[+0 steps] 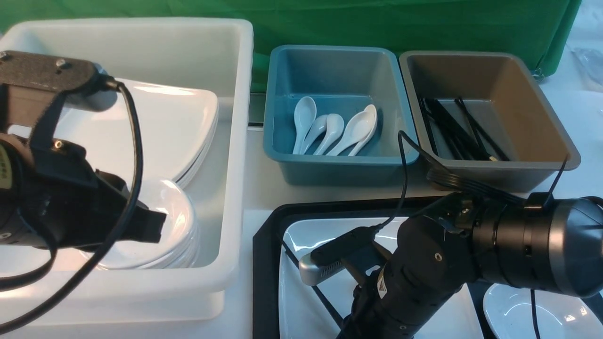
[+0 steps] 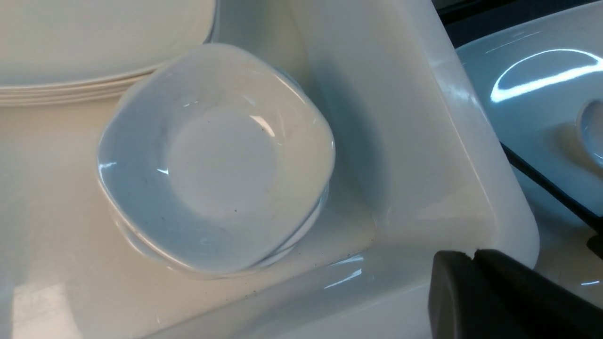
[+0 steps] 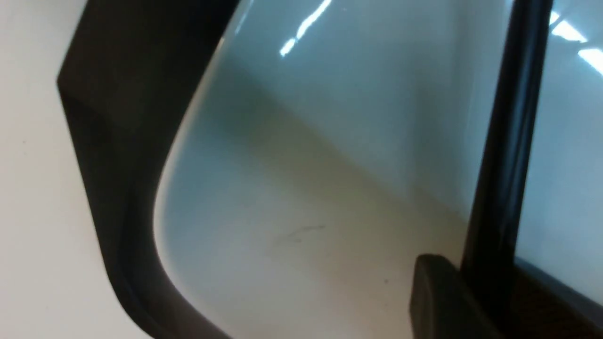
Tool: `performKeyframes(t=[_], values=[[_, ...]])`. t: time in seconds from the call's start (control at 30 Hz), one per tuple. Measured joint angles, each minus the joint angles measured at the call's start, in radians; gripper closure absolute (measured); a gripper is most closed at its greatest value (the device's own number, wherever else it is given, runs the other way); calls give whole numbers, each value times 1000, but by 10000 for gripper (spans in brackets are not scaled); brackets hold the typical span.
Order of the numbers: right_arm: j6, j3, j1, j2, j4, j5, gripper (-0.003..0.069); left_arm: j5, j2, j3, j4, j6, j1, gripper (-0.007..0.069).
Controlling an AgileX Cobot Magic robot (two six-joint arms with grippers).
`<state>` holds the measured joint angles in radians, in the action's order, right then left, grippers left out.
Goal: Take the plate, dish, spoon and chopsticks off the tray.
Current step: Use the right arm to grab a pair of chopsticks from the plate, then use the right arm to put the chopsticks into the small storage box on the right
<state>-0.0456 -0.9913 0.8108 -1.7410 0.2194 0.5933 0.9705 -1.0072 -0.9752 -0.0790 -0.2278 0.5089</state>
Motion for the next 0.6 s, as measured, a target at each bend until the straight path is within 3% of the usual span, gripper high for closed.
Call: performKeyframes(t=[0.3, 0.47, 0.6], values=[[-16, 0, -21, 206, 7, 127, 511, 0, 0, 0, -3, 0, 0, 613], [-12, -28, -231, 346, 17, 160, 511, -1, 0, 0, -3, 1, 0, 613], [46, -152, -470, 325, 19, 112, 511, -28, 0, 0, -3, 9, 0, 613]])
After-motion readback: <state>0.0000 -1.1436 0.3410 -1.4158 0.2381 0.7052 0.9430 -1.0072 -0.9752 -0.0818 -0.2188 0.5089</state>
